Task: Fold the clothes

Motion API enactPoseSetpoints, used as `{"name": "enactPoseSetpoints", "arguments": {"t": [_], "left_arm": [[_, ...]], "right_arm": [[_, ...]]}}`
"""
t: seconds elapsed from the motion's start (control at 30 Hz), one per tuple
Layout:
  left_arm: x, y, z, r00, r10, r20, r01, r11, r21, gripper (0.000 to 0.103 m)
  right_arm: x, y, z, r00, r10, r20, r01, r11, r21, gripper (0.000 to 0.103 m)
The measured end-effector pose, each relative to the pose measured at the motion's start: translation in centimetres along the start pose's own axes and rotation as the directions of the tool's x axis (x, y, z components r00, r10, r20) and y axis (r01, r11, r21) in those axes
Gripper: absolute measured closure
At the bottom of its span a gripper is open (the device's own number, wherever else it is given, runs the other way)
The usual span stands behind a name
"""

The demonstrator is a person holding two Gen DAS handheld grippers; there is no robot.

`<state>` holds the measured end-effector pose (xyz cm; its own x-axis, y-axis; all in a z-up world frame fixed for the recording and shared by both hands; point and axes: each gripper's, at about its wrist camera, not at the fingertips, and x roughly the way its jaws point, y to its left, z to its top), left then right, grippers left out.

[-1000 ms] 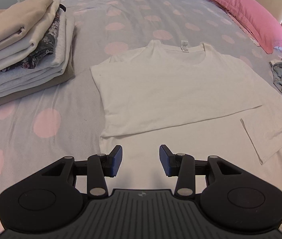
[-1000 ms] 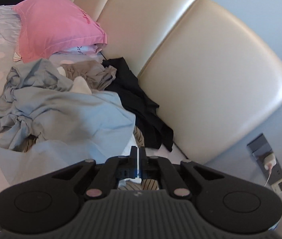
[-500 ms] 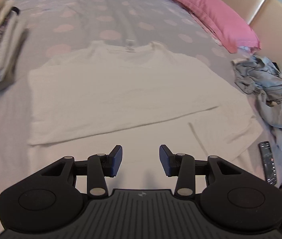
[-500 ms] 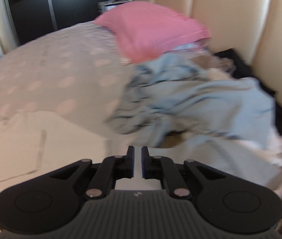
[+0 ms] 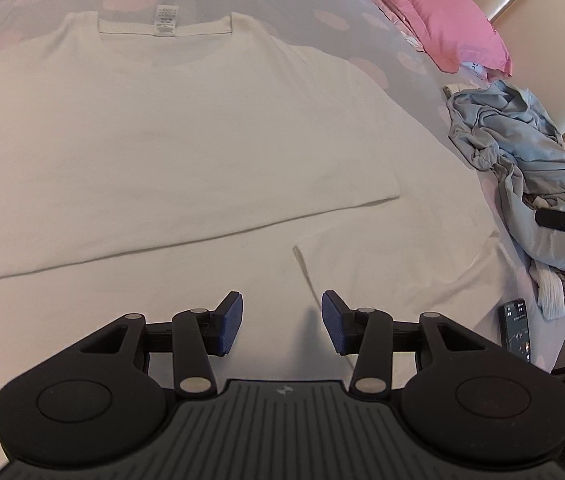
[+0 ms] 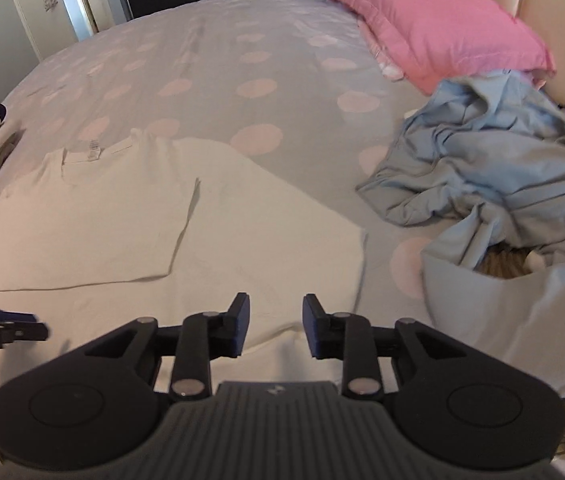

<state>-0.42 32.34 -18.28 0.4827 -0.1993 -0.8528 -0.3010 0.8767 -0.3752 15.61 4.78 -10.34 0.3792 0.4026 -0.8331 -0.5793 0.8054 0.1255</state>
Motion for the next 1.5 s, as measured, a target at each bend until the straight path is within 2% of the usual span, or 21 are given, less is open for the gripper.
{"name": "enactPoseSetpoints", "arguments": {"t": [0.07, 0.2, 0.33, 0.37, 0.43, 0.5, 0.57, 0.77, 1.0, 1.13, 1.3, 1.5], "left_arm": [[0.6, 0.1, 0.3, 1.000, -0.007, 0.002, 0.007, 1.000, -0.007, 0.061], [1.5, 0.2, 1.1, 1.000, -0.025, 0.009, 0.025, 0.999, -0.026, 0.062], [2.4, -0.4, 1.6, 0.999, -0.037, 0.011, 0.038, 0.998, -0.042, 0.063], [2.7, -0.6, 1.7, 0.999, -0.037, 0.009, 0.038, 0.998, -0.046, 0.065], [3.0, -1.1, 1.8, 1.000, -0.014, 0.011, 0.014, 0.999, -0.040, 0.088], [3.0, -1.5, 1.7, 1.000, 0.006, 0.018, -0.005, 0.999, -0.034, 0.101], [2.3, -1.8, 1.6, 0.999, -0.022, 0.037, 0.023, 0.999, -0.039, 0.102], [-2.1, -4.1, 2.9, 0.990, -0.077, 0.115, 0.075, 0.997, 0.022, 0.102], [-9.3, -7.3, 6.2, 0.966, -0.151, 0.210, 0.127, 0.984, 0.122, 0.103], [-12.9, -8.3, 8.6, 0.952, -0.159, 0.260, 0.119, 0.980, 0.162, 0.103], [-17.9, -5.9, 11.8, 0.929, -0.107, 0.355, 0.064, 0.989, 0.131, 0.103], [-22.7, -0.1, 13.3, 0.905, 0.019, 0.426, -0.039, 0.998, 0.038, 0.103]], "right_arm": [[0.1, 0.3, 0.0, 1.000, 0.023, -0.013, -0.023, 1.000, -0.001, 0.071], [0.1, 1.9, 0.3, 1.000, 0.004, 0.004, -0.004, 0.995, -0.101, 0.067], [0.6, 2.3, 0.5, 1.000, 0.010, -0.007, -0.010, 0.992, -0.123, 0.065], [0.9, 2.3, 0.5, 1.000, 0.006, -0.018, -0.008, 0.992, -0.125, 0.065], [1.4, 2.3, 0.4, 0.999, -0.007, -0.038, 0.002, 0.991, -0.131, 0.065], [1.8, 2.1, 0.2, 0.998, -0.028, -0.050, 0.020, 0.989, -0.147, 0.065], [2.1, 2.0, 0.1, 0.997, -0.054, -0.057, 0.044, 0.985, -0.169, 0.065], [2.5, 1.2, 0.0, 0.993, -0.105, -0.061, 0.092, 0.979, -0.182, 0.065], [2.6, 1.8, 0.2, 0.988, -0.147, -0.046, 0.134, 0.967, -0.216, 0.065], [2.9, 1.8, 0.3, 0.986, -0.158, -0.050, 0.144, 0.967, -0.210, 0.065], [3.3, 1.9, 0.1, 0.984, -0.169, -0.058, 0.153, 0.964, -0.217, 0.065], [3.7, 2.3, -0.1, 0.984, -0.167, -0.068, 0.148, 0.961, -0.233, 0.065]]}}
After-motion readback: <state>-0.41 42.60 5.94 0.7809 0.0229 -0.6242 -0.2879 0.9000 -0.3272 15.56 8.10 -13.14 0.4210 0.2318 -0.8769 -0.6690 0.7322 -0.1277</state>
